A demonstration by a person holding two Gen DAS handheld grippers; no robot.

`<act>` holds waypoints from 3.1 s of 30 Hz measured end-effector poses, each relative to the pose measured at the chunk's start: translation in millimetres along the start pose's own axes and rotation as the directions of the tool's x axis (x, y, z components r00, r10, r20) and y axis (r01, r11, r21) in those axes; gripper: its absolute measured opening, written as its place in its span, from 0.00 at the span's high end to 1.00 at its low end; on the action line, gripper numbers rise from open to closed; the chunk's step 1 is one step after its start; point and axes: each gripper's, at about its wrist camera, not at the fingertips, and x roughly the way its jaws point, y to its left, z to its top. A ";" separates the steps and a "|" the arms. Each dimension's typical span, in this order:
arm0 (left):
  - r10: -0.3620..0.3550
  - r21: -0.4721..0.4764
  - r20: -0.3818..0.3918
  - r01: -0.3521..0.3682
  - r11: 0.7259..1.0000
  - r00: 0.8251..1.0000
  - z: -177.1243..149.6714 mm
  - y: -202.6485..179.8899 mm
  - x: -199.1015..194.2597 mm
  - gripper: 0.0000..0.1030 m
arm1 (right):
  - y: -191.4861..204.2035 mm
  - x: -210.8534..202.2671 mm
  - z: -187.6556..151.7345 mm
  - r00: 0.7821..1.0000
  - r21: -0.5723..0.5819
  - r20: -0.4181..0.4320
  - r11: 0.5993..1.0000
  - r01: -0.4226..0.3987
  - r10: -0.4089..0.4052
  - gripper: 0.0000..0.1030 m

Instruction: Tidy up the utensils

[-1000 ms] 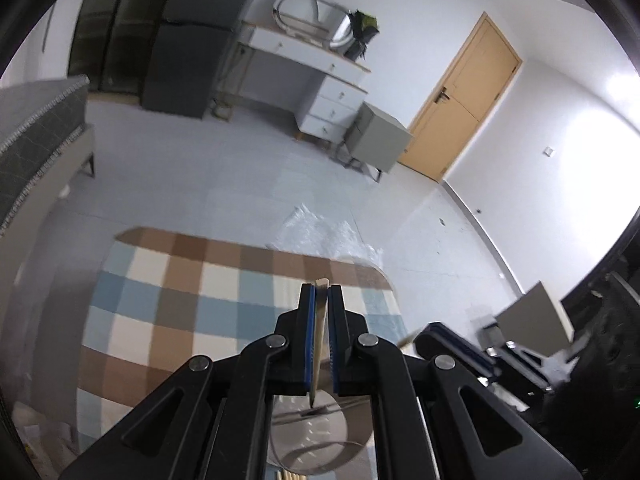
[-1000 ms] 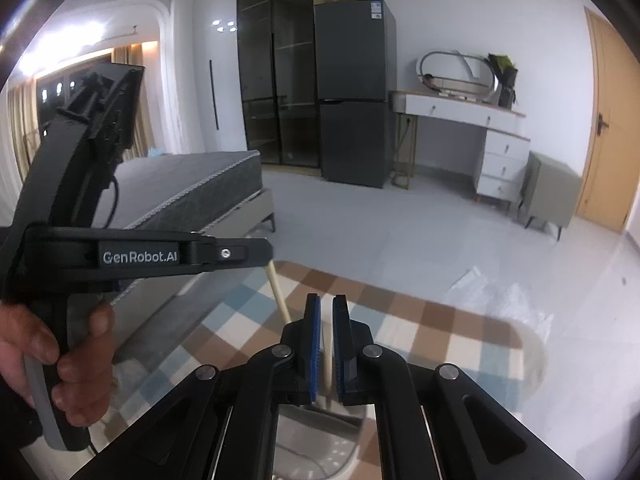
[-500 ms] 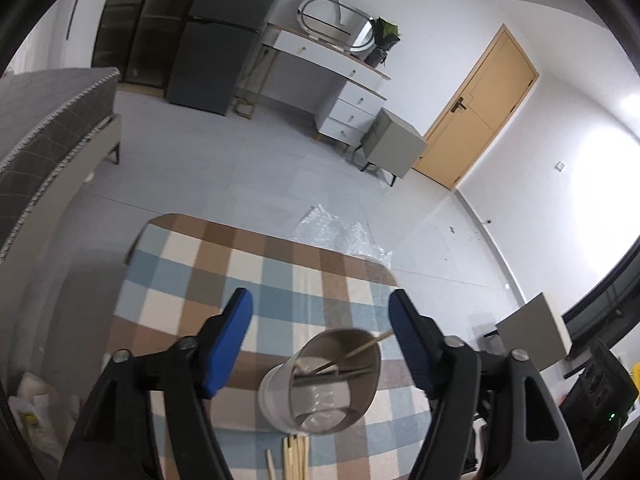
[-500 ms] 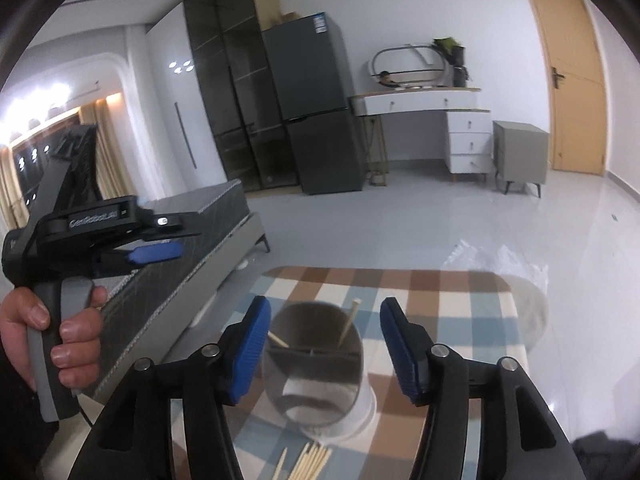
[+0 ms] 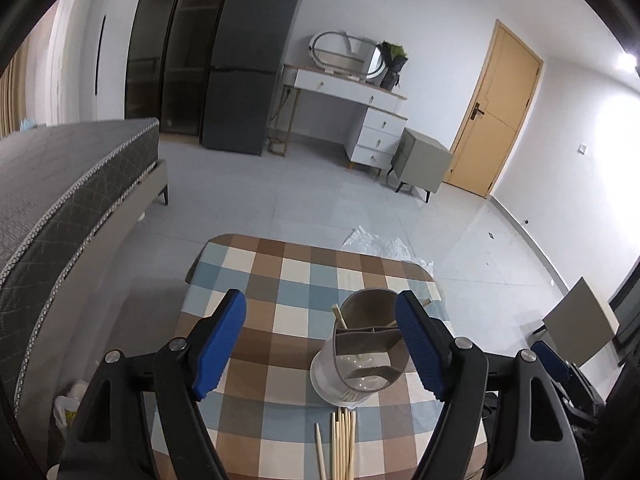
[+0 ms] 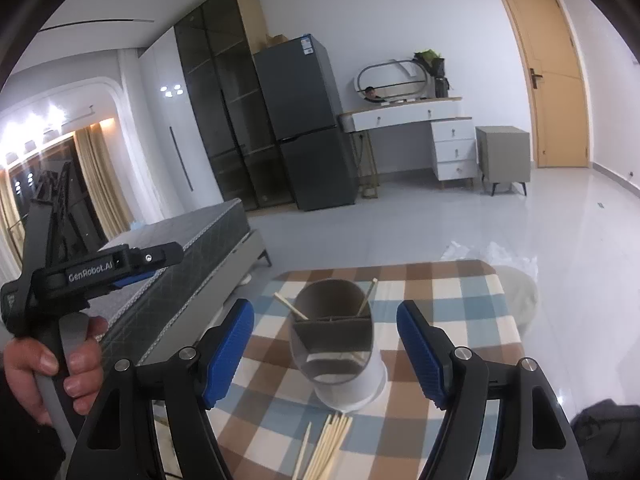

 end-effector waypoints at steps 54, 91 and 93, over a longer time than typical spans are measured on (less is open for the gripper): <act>0.166 -0.072 -0.418 -0.214 0.974 0.893 -131.5 59.6 117.6 0.18 | -48.2 152.1 -153.0 0.823 0.258 -0.567 0.953 0.159 0.016 0.61; 0.220 -0.006 -0.470 -0.252 0.968 0.855 -148.3 48.8 133.8 0.18 | -76.6 121.3 -138.5 0.890 0.366 -0.454 0.921 0.133 0.052 1.00; 0.222 -0.007 -0.470 -0.255 0.967 0.854 -149.6 48.7 133.2 0.18 | -79.5 115.8 -134.1 0.904 0.404 -0.421 0.907 0.118 0.069 1.00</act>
